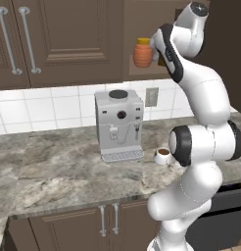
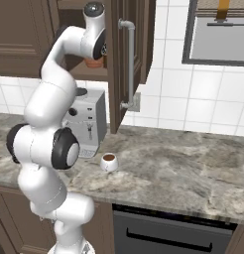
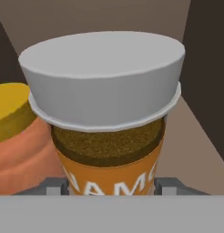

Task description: Pick the cinnamon and honey bottle from the cabinet and place them next to the mug.

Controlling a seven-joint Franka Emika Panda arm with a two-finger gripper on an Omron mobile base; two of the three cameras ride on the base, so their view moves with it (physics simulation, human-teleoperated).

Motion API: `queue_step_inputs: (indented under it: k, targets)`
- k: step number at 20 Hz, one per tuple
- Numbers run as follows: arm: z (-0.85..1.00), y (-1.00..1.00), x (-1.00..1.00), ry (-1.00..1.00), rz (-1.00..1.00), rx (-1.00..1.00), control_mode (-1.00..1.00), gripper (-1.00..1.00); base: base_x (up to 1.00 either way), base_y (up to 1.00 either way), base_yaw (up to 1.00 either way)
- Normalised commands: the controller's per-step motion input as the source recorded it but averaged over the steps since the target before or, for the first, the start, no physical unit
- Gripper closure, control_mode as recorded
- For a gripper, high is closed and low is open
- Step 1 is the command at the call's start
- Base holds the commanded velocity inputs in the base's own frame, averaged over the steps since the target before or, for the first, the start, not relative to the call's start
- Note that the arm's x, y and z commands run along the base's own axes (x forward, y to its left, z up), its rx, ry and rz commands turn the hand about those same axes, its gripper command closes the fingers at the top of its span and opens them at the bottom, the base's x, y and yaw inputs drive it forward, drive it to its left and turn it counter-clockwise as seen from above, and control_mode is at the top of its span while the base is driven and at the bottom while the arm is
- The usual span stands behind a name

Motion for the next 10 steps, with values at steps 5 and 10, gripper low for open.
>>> queue_step_inputs:
  k: [5, 10]
  targets:
    - [0.0, 0.34, -1.0, -0.13, 0.05, 0.0, -1.0, 1.0, 0.0, 0.0, 0.0]
    - [-0.14, 0.35, -0.95, -0.05, 0.07, 0.0, -1.0, 1.0, 0.0, 0.0, 0.0]
